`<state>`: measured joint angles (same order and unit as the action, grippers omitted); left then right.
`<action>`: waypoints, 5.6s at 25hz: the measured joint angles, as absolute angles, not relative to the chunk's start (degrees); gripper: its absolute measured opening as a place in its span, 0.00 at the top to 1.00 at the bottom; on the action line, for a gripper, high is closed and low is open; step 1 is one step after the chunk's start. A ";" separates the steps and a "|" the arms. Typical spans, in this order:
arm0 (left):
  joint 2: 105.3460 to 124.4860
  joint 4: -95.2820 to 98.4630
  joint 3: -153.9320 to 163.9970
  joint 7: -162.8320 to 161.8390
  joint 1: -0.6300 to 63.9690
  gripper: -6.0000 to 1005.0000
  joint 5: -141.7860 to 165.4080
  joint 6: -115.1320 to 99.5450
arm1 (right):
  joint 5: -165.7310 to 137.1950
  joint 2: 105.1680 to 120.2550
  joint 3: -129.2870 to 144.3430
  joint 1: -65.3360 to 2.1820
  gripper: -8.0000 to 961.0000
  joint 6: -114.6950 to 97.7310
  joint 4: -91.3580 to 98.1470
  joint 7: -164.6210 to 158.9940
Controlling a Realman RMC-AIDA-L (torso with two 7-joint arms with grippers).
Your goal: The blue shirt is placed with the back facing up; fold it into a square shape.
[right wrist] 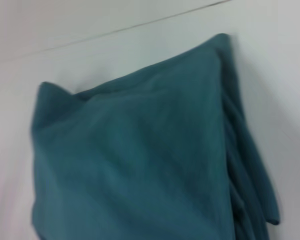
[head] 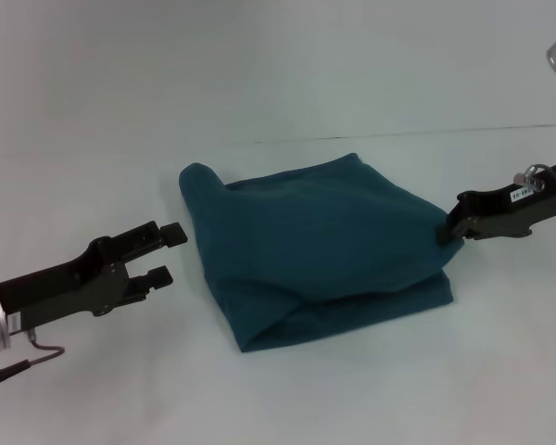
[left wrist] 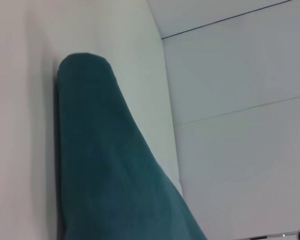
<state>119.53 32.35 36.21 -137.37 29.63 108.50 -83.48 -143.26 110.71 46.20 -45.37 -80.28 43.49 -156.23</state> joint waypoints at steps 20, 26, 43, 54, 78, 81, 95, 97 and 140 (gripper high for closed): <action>119.73 32.34 36.21 -137.34 29.35 0.10 108.12 -82.74 | -146.61 111.34 48.07 -47.85 0.93 -71.59 35.15 -155.82; 119.71 32.34 36.21 -137.32 29.35 0.10 108.09 -82.69 | -149.03 111.35 51.02 -49.90 0.71 -67.87 31.65 -156.92; 119.71 32.35 36.21 -137.19 29.51 0.10 107.75 -82.40 | -145.87 110.06 44.32 -48.85 0.52 -70.54 43.17 -159.49; 119.80 32.35 36.21 -137.19 29.42 0.11 107.75 -81.10 | -141.98 114.60 45.13 -50.82 0.53 -58.85 31.50 -152.79; 120.21 32.74 45.71 -136.79 32.11 0.11 113.69 -82.54 | -140.19 106.75 42.32 -45.53 0.53 -81.84 40.95 -155.49; 121.70 32.81 45.67 -138.22 32.35 0.11 113.86 -80.84 | -140.16 106.66 41.62 -45.20 0.53 -81.97 40.96 -155.48; 124.56 33.92 46.16 -99.91 27.96 0.11 109.28 -81.39 | -140.09 106.09 39.69 -45.46 0.53 -81.81 40.96 -155.47; 124.56 32.67 46.36 -94.57 27.84 0.11 108.55 -81.37 | -140.09 106.05 39.42 -45.43 0.53 -81.85 40.95 -155.48; 124.63 36.70 64.15 -66.80 30.55 0.11 107.16 -64.53 | -140.10 104.59 33.91 -43.89 0.53 -81.36 37.61 -156.27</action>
